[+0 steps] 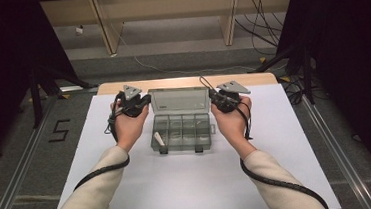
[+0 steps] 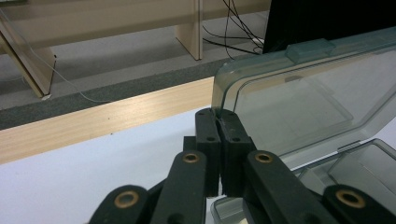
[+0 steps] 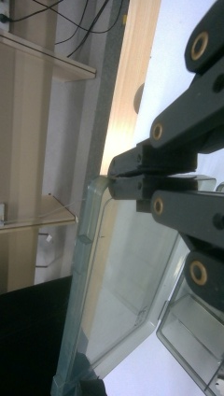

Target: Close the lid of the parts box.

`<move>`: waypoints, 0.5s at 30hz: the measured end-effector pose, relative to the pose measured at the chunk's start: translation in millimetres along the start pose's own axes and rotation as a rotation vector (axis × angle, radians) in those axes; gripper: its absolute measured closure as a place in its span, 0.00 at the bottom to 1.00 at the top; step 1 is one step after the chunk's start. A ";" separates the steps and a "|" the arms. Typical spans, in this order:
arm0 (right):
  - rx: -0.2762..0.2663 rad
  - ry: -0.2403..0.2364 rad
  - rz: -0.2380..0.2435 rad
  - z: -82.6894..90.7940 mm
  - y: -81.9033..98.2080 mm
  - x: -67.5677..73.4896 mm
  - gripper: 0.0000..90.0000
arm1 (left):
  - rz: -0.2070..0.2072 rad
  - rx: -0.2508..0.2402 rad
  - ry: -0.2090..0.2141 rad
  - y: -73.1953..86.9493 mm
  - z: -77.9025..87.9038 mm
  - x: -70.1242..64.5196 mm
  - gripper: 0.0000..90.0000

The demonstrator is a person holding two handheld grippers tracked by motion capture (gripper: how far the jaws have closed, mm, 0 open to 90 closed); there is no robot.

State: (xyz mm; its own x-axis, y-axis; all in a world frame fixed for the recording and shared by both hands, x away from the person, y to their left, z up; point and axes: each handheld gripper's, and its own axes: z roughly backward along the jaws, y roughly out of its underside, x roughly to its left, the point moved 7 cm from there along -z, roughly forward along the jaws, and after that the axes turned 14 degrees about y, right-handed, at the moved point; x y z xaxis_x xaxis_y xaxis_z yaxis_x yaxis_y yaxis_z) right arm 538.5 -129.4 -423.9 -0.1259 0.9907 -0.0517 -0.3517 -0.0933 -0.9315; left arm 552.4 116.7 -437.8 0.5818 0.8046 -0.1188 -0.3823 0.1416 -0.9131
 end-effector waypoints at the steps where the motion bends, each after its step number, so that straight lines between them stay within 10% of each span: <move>1: -0.001 -0.003 0.001 0.6 0.2 0.2 0.98 | 0.000 -0.003 0.000 0.1 0.1 -0.3 0.97; 15: -0.019 0.000 0.022 8.6 5.3 1.6 0.98 | -0.030 0.001 -0.001 4.3 5.4 -3.2 0.97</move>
State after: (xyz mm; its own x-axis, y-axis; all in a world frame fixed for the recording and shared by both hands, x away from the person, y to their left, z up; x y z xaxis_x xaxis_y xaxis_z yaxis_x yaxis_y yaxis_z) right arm 528.4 -129.1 -425.8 -0.1334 0.9885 -0.0718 -0.3313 -0.1128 -0.9368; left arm 545.0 117.8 -439.3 0.5922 0.8007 -0.0908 -0.3652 0.1663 -0.9160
